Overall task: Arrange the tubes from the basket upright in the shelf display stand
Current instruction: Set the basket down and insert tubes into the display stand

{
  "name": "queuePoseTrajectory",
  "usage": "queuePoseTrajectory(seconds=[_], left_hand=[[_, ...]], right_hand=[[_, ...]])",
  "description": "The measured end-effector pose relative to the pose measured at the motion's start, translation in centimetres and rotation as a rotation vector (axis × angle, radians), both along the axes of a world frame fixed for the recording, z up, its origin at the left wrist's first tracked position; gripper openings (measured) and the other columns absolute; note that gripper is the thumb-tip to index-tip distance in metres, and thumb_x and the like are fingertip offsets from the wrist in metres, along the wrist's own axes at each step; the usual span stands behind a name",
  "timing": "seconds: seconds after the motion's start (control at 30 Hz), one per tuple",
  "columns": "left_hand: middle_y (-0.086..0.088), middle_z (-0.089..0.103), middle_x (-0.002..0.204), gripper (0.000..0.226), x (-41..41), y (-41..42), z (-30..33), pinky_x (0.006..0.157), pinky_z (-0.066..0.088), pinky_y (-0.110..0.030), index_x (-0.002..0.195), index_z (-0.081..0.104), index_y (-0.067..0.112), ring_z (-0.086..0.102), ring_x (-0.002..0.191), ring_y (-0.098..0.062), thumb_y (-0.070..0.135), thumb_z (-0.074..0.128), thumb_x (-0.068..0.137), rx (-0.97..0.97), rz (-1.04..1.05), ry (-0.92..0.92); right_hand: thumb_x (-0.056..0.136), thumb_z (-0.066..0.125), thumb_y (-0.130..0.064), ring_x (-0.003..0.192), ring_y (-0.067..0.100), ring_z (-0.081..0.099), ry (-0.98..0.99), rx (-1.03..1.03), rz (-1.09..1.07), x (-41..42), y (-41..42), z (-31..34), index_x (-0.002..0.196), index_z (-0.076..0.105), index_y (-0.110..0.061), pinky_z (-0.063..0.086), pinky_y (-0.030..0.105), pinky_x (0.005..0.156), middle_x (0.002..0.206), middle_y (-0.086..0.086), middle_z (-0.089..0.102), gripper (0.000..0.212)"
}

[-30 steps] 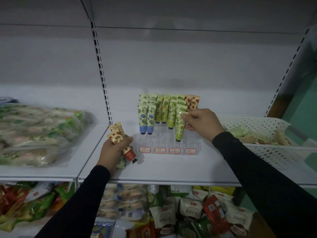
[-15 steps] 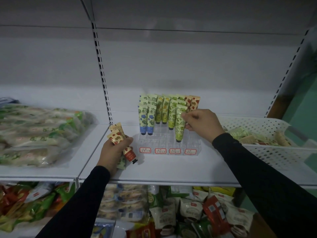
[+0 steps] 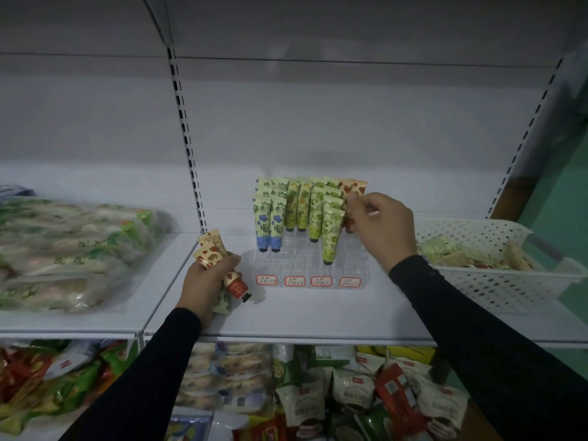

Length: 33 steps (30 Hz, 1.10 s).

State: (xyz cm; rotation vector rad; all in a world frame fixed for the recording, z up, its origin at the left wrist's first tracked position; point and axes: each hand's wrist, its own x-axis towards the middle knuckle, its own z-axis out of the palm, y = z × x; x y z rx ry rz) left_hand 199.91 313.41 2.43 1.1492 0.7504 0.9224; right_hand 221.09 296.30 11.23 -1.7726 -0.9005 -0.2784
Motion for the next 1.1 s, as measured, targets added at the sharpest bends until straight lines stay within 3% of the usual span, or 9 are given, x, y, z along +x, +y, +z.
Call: queuePoseTrajectory(seconds=[0.17,0.33,0.53,0.63,0.7,0.8,0.87,1.0,1.1], left_hand=[[-0.006,0.069,0.075,0.004,-0.2,-0.7,1.0,0.077,0.056,-0.045,0.091,0.069,0.015,0.068,0.075,-0.029,0.015,0.069,0.088,0.044,-0.033,0.01],[-0.015,0.066,0.08,0.018,-0.7,-2.6,3.3,0.059,0.056,-0.034,0.107,0.066,0.004,0.067,0.071,-0.03,0.007,0.061,0.09,0.038,-0.243,-0.024],[-0.023,0.071,0.094,0.021,-1.0,-4.4,4.4,0.061,0.058,-0.037,0.112,0.067,0.002,0.072,0.081,-0.036,0.009,0.06,0.093,-0.04,-0.394,-0.033],[-0.024,0.071,0.102,0.023,-0.9,-4.5,4.3,0.074,0.058,-0.044,0.109,0.069,0.005,0.071,0.087,-0.037,0.013,0.068,0.088,0.03,-0.432,0.051],[-0.016,0.073,0.107,0.034,-0.9,-4.5,4.3,0.087,0.054,-0.047,0.112,0.07,0.01,0.071,0.094,-0.034,0.018,0.074,0.079,0.131,-0.501,0.152],[-0.01,0.073,0.111,0.043,-0.7,-4.8,4.2,0.092,0.053,-0.047,0.115,0.07,0.013,0.069,0.101,-0.032,0.024,0.075,0.073,0.14,-0.569,0.187],[-0.014,0.073,0.105,0.042,-0.5,-4.9,4.2,0.089,0.054,-0.047,0.112,0.071,0.009,0.069,0.095,-0.035,0.023,0.081,0.074,0.116,-0.564,0.177],[-0.019,0.069,0.09,0.04,-0.4,-5.0,3.6,0.078,0.059,-0.043,0.108,0.068,-0.002,0.069,0.081,-0.035,0.024,0.073,0.078,-0.007,-0.576,0.108],[-0.018,0.068,0.089,0.036,-0.2,-4.9,3.5,0.08,0.056,-0.045,0.105,0.068,0.001,0.067,0.079,-0.032,0.027,0.078,0.081,0.04,-0.595,0.104]], right_hand=[[0.095,0.057,-0.04,0.072,0.018,0.068,0.0,-0.051,0.211,-3.0,-0.3,0.2,0.083,0.071,-0.013,0.056,0.031,0.07,0.083,-0.001,0.07,0.032],[0.096,0.055,-0.04,0.077,-0.006,0.061,-0.017,-0.294,0.462,-5.9,0.8,-0.6,0.102,0.071,-0.02,0.049,0.015,0.073,0.088,-0.021,0.064,0.026],[0.097,0.056,-0.035,0.084,0.007,0.065,0.044,-0.342,0.547,-7.5,1.9,-1.7,0.106,0.071,-0.018,0.055,0.032,0.082,0.106,-0.009,0.069,0.024],[0.096,0.058,-0.038,0.086,0.006,0.063,0.089,-0.296,0.52,-7.8,2.2,-1.5,0.111,0.069,-0.02,0.052,0.026,0.081,0.105,-0.009,0.068,0.027],[0.095,0.058,-0.04,0.081,0.004,0.063,0.142,-0.288,0.522,-7.8,2.3,-1.2,0.109,0.07,-0.02,0.049,0.02,0.073,0.101,-0.01,0.067,0.027],[0.094,0.062,-0.035,0.061,0.002,0.061,0.264,-0.252,0.552,-7.5,2.5,-1.2,0.099,0.073,-0.015,0.048,0.016,0.061,0.083,-0.007,0.069,0.023],[0.093,0.064,-0.027,0.062,0.009,0.06,0.415,-0.16,0.548,-7.3,2.4,-1.2,0.101,0.074,-0.013,0.048,0.021,0.058,0.082,0.001,0.07,0.019],[0.098,0.056,-0.015,0.059,0.01,0.063,0.766,0.018,0.638,-6.8,2.0,-0.6,0.104,0.066,-0.006,0.05,0.019,0.053,0.091,0.007,0.07,0.015],[0.099,0.054,-0.017,0.059,0.01,0.063,0.828,0.025,0.669,-6.4,1.7,-0.3,0.109,0.06,0.0,0.051,0.019,0.054,0.09,0.008,0.067,0.02]])
